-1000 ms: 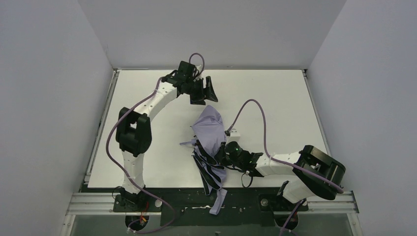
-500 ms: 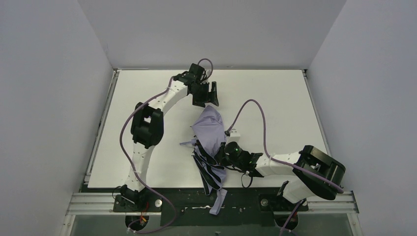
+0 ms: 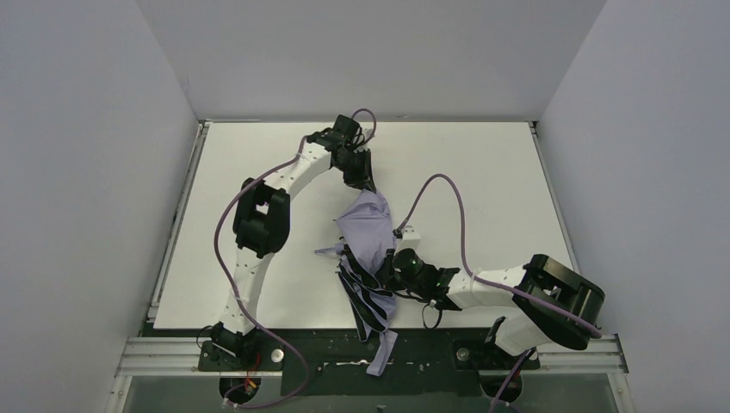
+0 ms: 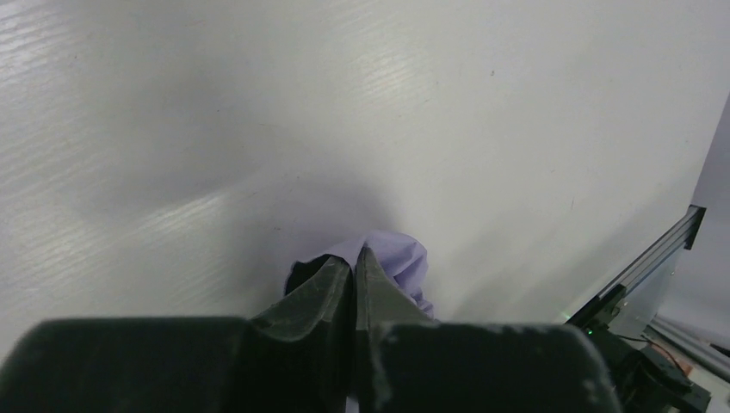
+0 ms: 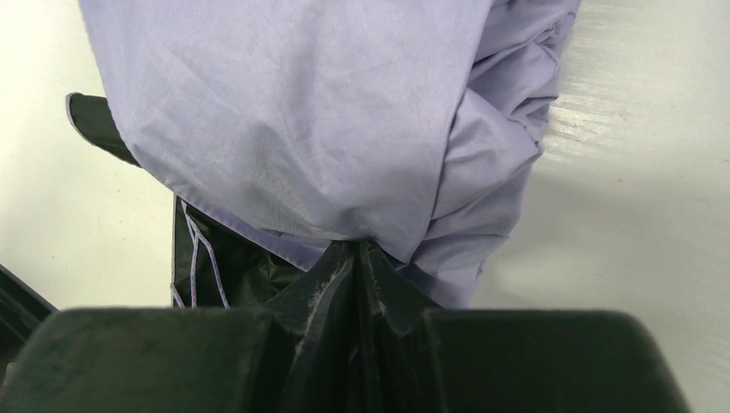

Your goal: Put away the umbrella

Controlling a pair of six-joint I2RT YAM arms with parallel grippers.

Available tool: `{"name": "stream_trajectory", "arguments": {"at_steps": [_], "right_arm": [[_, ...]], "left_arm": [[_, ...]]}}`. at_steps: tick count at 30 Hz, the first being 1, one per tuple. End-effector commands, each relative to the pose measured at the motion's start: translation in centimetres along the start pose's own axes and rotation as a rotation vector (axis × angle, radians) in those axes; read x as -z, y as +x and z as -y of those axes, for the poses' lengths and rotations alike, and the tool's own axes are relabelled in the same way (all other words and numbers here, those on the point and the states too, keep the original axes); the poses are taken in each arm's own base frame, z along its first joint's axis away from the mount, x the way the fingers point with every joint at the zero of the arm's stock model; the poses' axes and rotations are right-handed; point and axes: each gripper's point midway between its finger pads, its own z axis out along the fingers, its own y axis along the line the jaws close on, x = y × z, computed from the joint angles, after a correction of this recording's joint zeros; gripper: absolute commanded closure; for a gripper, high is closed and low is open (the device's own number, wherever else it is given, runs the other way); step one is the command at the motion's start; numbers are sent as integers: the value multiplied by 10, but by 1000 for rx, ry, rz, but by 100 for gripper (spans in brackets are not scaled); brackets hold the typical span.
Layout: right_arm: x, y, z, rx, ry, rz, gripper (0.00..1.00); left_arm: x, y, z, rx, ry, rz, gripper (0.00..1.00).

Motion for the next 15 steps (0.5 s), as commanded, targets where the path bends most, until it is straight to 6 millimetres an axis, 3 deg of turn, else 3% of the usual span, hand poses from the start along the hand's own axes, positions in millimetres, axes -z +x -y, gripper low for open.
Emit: {"name": "stream_trajectory", "arguments": {"at_steps": [1,8,11,15], "right_arm": [[19,68,68,103,220,-241,93],[21,70,70,98,223,-240,93],[23,71,72,92,229,-238,93],[22,71,72,89,229,-233,93]], "left_arm": [[21,-17,19,-30,76,50,100],[66,-47,23,-4,98,162,100],[94,-55,42,-19,138,226,100],[122,-51,68,-44,213,276,100]]}}
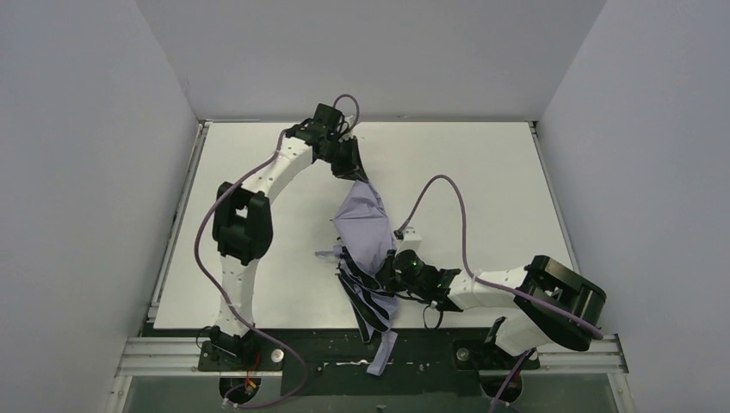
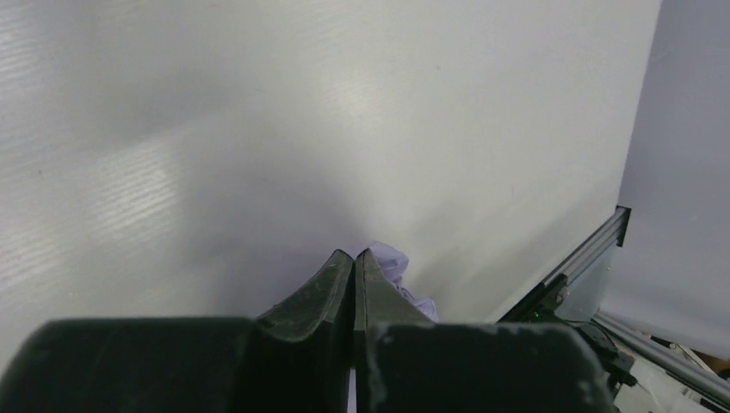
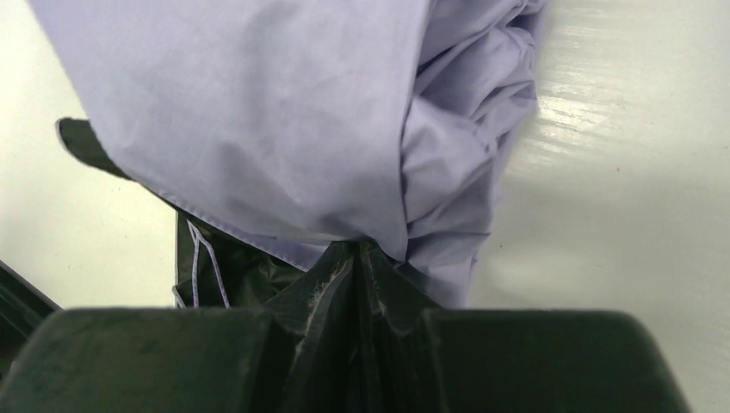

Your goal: Put away the umbrella

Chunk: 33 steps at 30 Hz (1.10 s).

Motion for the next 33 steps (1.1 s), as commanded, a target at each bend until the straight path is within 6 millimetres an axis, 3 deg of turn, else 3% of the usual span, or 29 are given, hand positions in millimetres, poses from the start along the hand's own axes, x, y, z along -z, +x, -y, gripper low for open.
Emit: {"name": "stream_trajectory", "arguments": {"at_steps": [1,7,14,27,33], "right_arm": [[20,69,72,98,230,-233,93],[20,67,69,74,213,-213,93],[17,56,55,57,160,-169,93],[11,28,29,18,120,-96,94],[4,21,16,-28,82,-61,90]], "left_arm": [[75,-32,74,-114,186,218,100],[91,3,82,-116,236,235,100],[90,60,90,-158,245,228,100],[70,150,84,-159,259,310,100],[47,203,76,-160,282,311,100]]}}
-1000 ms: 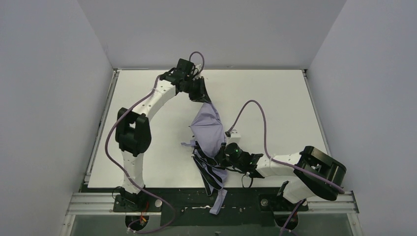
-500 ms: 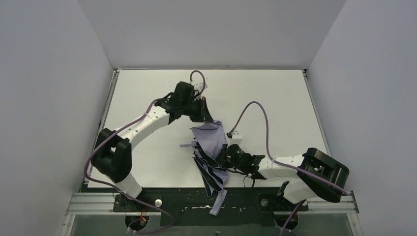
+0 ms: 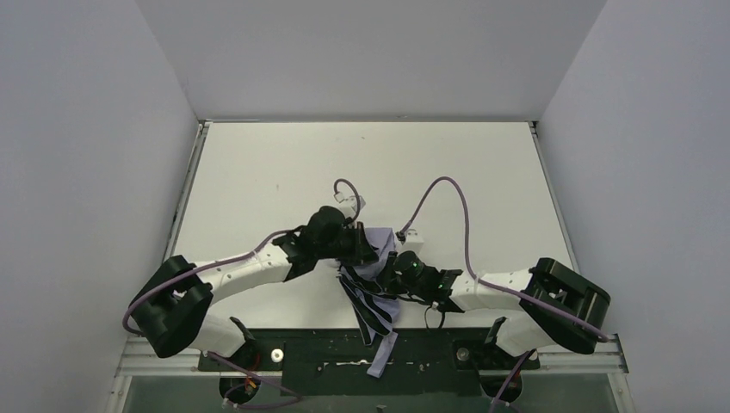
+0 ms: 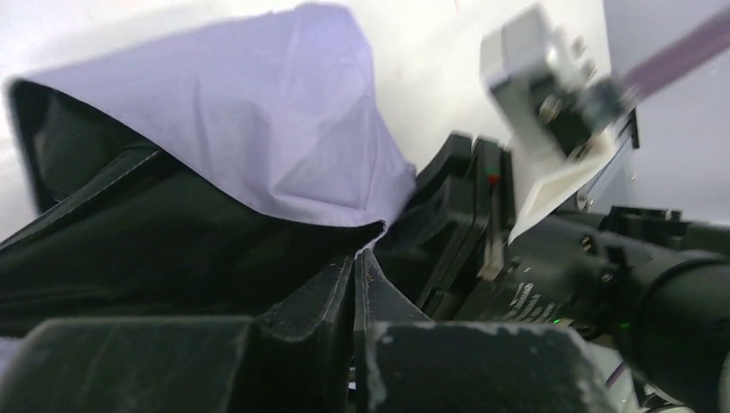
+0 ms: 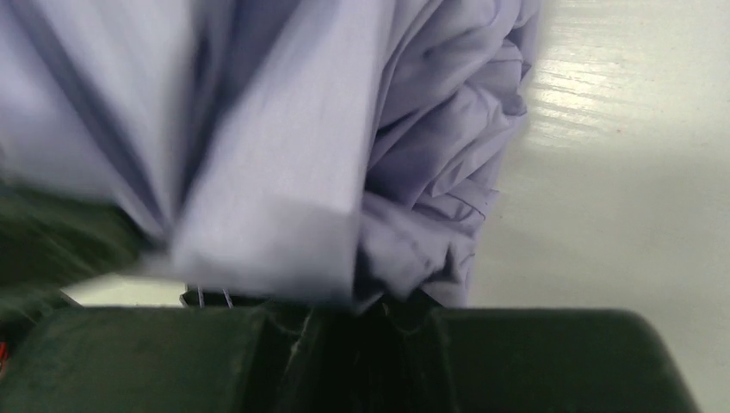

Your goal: Put away the umbrella

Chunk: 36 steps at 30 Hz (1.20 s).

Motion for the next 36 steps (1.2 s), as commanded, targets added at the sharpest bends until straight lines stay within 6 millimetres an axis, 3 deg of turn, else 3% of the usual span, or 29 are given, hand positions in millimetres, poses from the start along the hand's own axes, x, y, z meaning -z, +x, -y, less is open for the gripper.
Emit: {"name": "stream_trajectory", "arguments": {"at_steps": [1,6,17,25,27,29,32,36], "right_arm": [[-3,14,15,9,65,-34,90],[-1,2,8,16,50,-2,88],[24,-15,7,79,55,35,72],[80,-57,7,210,85,103,56],[90,-70,5,252,77,113,45],[97,-84,4,301,74,113,34],[104,-104,-13,446,1,137,24],[96,-126,-24,619,-31,141,22]], "left_arm": [[-4,4,23,-15,88,120,100],[-13,44,0,19,62,118,100],[-28,94,-37,25,57,108,100],[-27,109,-57,9,10,97,100],[-26,111,-58,1,7,92,100],[-26,112,-58,-8,8,86,100],[-26,114,-57,-21,12,74,100],[-23,118,-60,-27,13,66,100]]}}
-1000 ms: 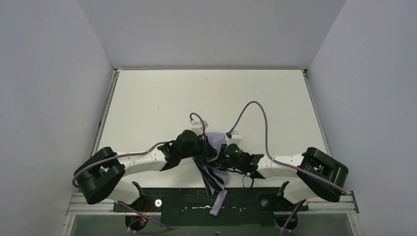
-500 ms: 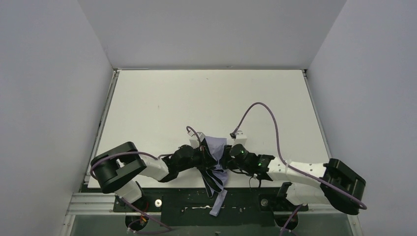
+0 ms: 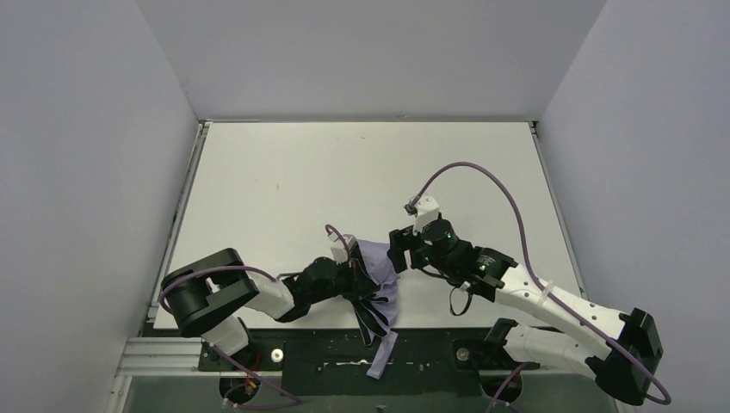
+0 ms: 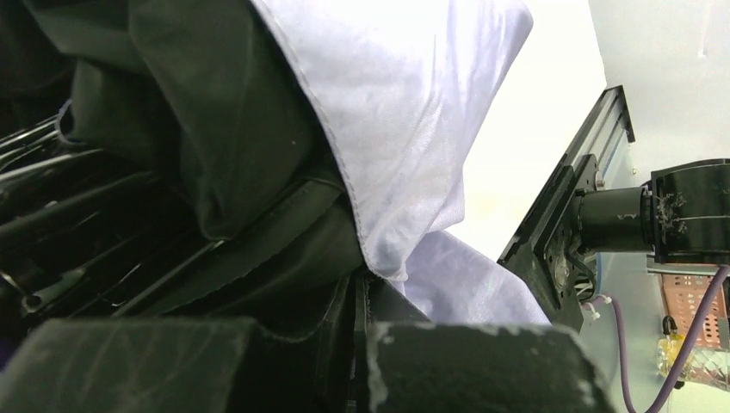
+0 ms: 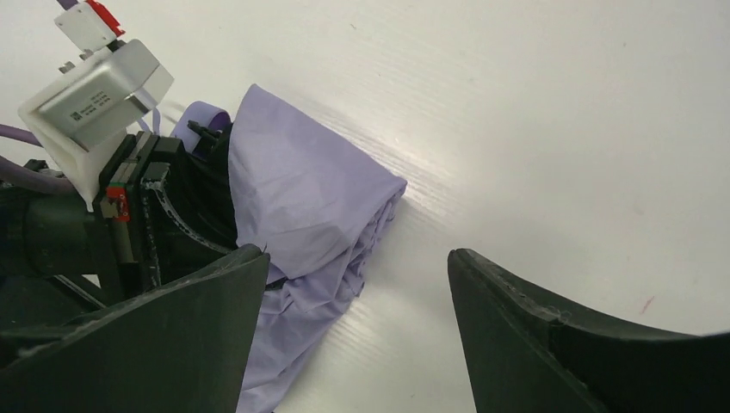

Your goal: Put away the umbrella

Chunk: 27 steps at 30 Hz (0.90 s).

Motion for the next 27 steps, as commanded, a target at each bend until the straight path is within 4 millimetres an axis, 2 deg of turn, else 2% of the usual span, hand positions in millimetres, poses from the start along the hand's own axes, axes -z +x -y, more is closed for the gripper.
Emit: {"name": "stream_trajectory", "arguments": {"at_steps": [1,9,13,17,27], "right_arm": [[-11,-26,-6,294,-94,-1,23],[-39,-25,-27,486,-446,-68,21],[-46,-19,-33,570,-554,-75,20],[-44,-22,-49,608,-659,-40,19],[-63,-7,-45,629,-680,-111,15]], "left_arm": [[11,24,-31,-37,-94,-73,100],[20,31,-36,-52,-103,-94,100],[22,32,-38,-62,-110,-100,100],[23,37,-42,-67,-117,-114,100],[23,47,-49,-57,-117,-133,100]]}}
